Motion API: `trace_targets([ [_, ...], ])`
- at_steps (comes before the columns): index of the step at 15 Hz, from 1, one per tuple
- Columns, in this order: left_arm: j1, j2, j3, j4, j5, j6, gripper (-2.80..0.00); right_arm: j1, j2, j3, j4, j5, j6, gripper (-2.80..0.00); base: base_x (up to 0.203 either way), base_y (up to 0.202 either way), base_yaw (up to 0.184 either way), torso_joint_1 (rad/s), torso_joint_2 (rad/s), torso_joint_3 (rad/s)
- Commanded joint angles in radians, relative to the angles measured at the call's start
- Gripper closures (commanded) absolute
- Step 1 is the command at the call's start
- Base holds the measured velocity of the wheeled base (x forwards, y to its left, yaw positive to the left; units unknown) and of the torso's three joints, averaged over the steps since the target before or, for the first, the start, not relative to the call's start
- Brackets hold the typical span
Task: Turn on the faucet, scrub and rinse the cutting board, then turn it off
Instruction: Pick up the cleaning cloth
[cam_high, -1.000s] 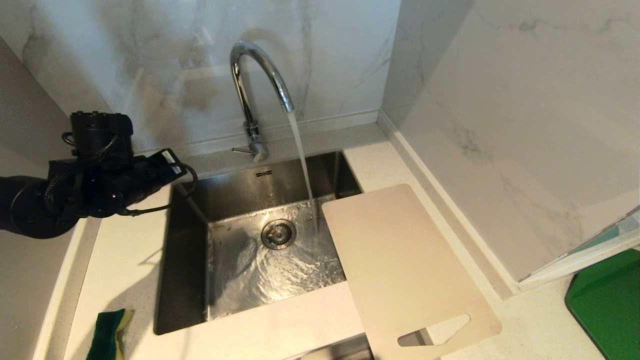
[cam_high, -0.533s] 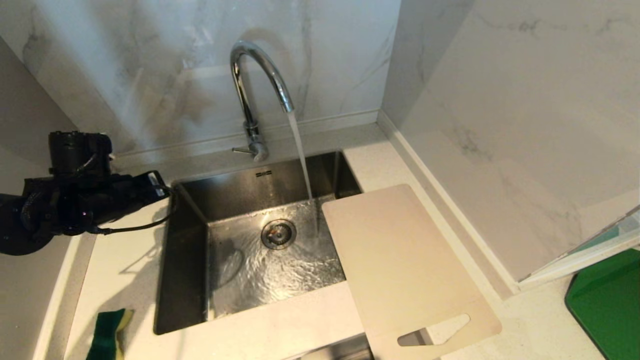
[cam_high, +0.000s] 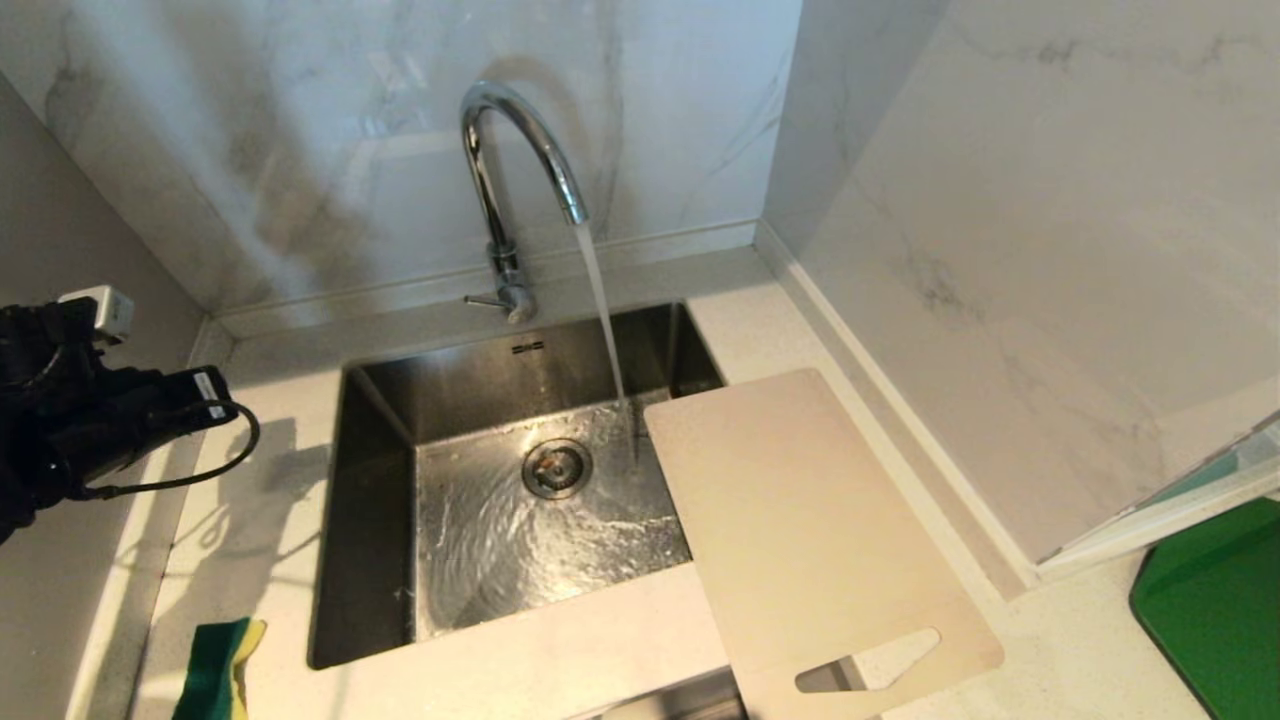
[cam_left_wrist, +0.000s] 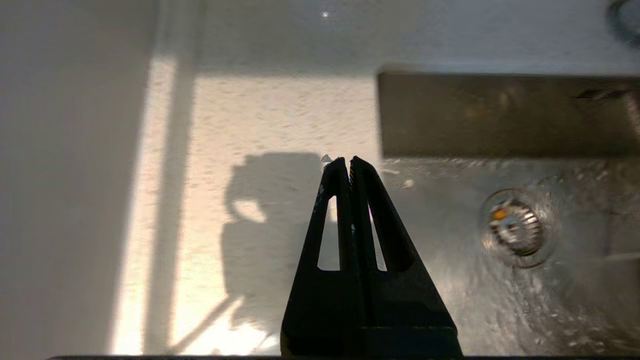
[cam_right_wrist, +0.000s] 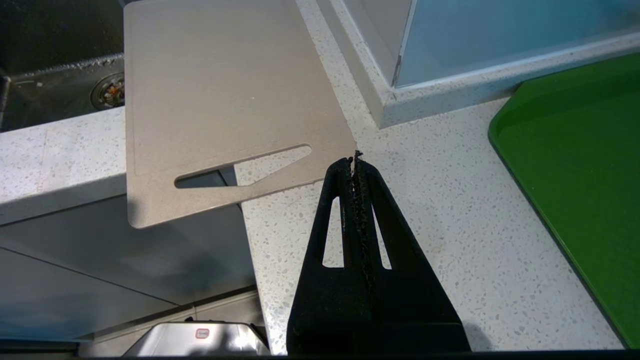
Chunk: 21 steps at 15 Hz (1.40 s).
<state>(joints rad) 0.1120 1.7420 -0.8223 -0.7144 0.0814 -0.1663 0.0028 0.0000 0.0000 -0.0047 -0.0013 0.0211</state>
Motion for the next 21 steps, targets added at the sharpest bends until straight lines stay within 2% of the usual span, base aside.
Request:
trace_targets([
  [1, 0.065, -0.03, 0.057, -0.034, -0.042, 0.029, 0.0, 0.0, 0.002, 0.0, 0.0, 0.0, 0.0, 0.0, 0.0, 0.0, 0.0, 0.0, 0.0, 0.0],
  [3, 0.115, -0.059, 0.072, -0.046, -0.09, 0.04, 0.0, 0.0, 0.002, 0.0, 0.0, 0.0, 0.0, 0.0, 0.0, 0.0, 0.0, 0.0, 0.0, 0.0],
  [8, 0.182, -0.166, 0.147, -0.047, -0.154, 0.036, 0.0, 0.0, 0.002, 0.0, 0.0, 0.0, 0.0, 0.0, 0.0, 0.0, 0.0, 0.0, 0.0, 0.0],
  [14, 0.153, -0.366, 0.308, -0.044, -0.167, 0.038, 0.0, 0.0, 0.002, 0.0, 0.0, 0.0, 0.0, 0.0, 0.0, 0.0, 0.0, 0.0, 0.0, 0.0],
  [21, 0.147, -0.597, 0.486, -0.04, -0.22, 0.022, 0.0, 0.0, 0.002, 0.0, 0.0, 0.0, 0.0, 0.0, 0.0, 0.0, 0.0, 0.0, 0.0, 0.0],
])
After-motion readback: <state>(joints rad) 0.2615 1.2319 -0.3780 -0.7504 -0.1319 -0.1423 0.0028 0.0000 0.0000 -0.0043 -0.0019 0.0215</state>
